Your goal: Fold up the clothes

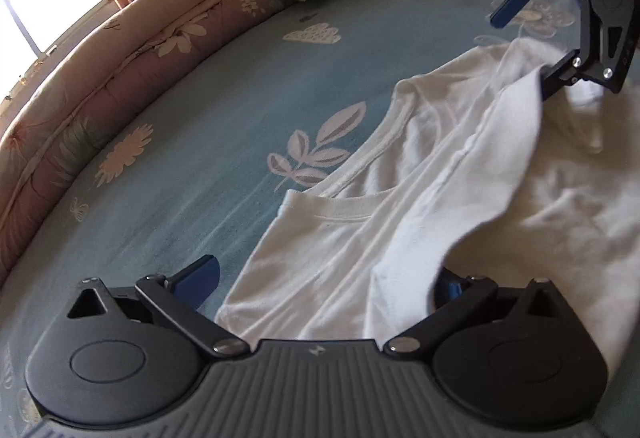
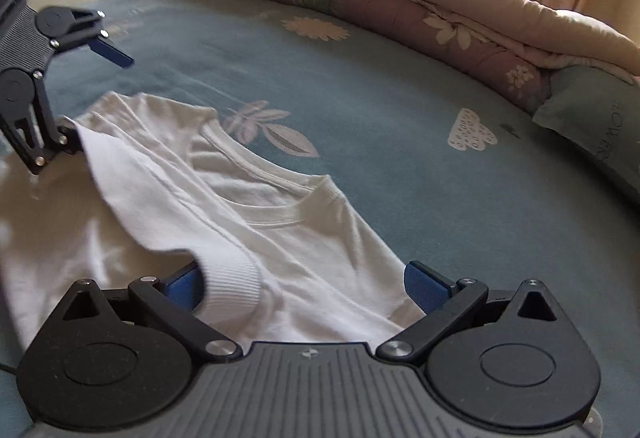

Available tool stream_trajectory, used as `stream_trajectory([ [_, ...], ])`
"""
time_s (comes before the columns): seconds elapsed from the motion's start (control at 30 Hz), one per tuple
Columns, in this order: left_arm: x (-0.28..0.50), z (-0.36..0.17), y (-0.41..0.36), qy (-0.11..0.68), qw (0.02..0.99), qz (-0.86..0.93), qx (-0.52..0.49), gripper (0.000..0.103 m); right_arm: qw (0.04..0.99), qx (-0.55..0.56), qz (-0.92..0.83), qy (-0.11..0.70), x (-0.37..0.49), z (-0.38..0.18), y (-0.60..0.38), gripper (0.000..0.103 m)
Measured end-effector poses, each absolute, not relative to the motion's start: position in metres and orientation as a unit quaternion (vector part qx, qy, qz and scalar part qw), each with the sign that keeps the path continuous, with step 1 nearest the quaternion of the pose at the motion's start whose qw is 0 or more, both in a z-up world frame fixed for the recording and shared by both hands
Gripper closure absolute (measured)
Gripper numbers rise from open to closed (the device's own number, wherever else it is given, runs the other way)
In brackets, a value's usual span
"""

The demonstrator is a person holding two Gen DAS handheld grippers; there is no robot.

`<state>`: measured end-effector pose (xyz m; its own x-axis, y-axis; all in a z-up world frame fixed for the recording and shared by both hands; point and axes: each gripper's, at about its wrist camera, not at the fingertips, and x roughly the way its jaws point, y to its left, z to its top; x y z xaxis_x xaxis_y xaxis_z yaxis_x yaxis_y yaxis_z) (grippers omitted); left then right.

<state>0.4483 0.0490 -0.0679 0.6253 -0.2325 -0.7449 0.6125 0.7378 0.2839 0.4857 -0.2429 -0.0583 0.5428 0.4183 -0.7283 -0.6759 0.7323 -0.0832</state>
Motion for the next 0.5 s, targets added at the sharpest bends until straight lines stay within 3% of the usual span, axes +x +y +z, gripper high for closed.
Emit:
stream_trajectory([
  [0.2,0.401,-0.049,0.056,0.354,0.854,-0.292,0.246,0.001,0.850,-0.157,0.375,0.335,0.442,-0.037,-0.258,0.000],
  [0.5,0.403,-0.089,0.044,0.371,0.837,-0.244,0.318,0.001,0.819,-0.307,0.337,0.347,0.428,-0.075,-0.238,0.000],
])
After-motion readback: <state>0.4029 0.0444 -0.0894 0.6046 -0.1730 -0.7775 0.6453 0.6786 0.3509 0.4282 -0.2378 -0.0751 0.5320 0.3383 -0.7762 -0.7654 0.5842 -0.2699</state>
